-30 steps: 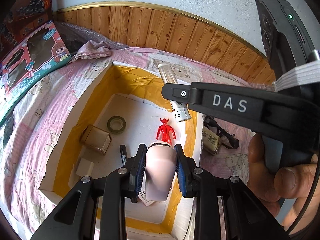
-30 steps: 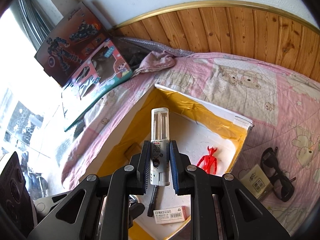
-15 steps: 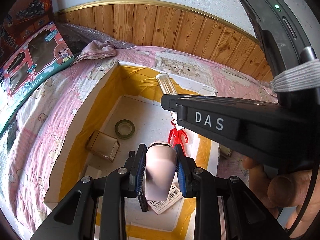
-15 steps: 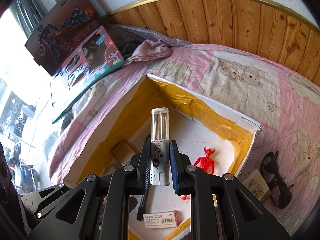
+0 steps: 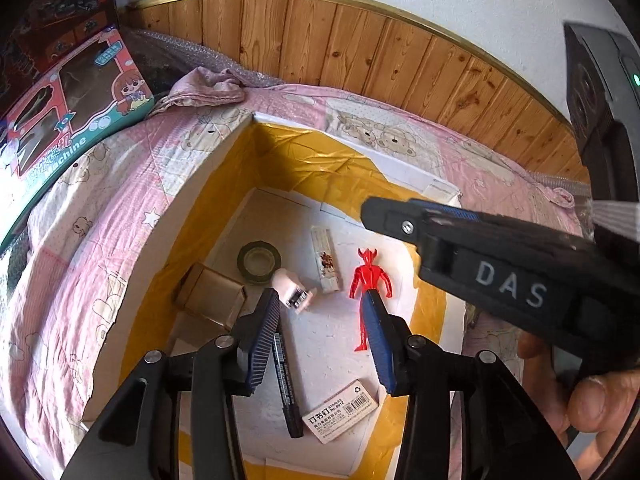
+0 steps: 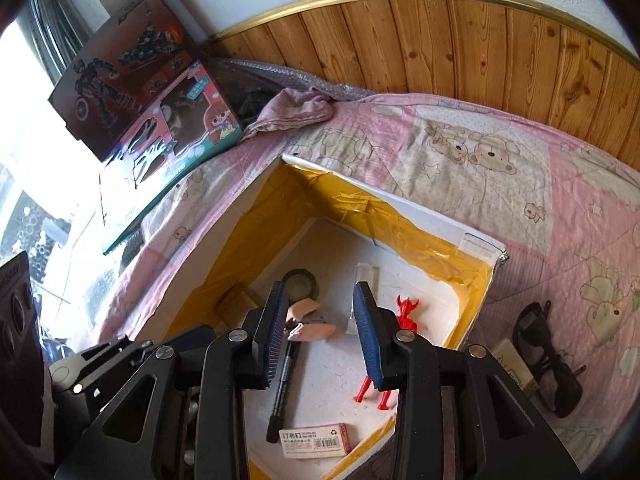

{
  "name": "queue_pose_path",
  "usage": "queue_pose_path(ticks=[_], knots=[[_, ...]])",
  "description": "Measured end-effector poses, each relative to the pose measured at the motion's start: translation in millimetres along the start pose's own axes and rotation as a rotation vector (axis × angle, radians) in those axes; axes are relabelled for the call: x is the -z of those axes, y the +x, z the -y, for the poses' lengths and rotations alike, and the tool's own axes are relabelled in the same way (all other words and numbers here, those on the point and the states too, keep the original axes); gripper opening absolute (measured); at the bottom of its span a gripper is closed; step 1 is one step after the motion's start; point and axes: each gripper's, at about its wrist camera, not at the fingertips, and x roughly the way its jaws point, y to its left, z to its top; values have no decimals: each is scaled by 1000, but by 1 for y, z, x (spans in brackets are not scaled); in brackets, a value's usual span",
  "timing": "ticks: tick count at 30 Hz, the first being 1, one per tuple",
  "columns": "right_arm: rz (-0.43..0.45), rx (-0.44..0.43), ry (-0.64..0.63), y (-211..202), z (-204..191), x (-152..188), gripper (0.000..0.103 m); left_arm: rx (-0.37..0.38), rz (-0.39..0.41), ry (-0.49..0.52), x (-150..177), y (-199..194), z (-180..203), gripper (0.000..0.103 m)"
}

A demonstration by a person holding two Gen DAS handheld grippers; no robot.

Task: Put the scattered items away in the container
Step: 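Open the right tool to drop the clear tube while the left tool releases the stapler, then withdraw both tools from the box toward the tissue pack and glasses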

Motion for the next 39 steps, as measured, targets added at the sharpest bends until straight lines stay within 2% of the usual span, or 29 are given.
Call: queue_pose_path(ticks=[4,6,12,24,31,34,39], knots=[[25,-25,-7,-23,-5,5,38,5,56,-61,-4,-16,-9,45],[36,-50,-15,-35,-9,8,35,16,69,-60,-4,-22,-7,45],[95,-89,-13,-85,-11,22,35,21,127,16,5,-44,15,45],[198,-137,121,-167,36,73,33,145,208,142,37,-81,80,45],[180,-32,191,-174,89,97,33,226,179,257,64,-77,114,45],[140,47,199,-161,114,103,33,252,136,282,75,-64,129,45],[45,163,170,-121,151,108,34,254,72,295,90,-32,155,45]])
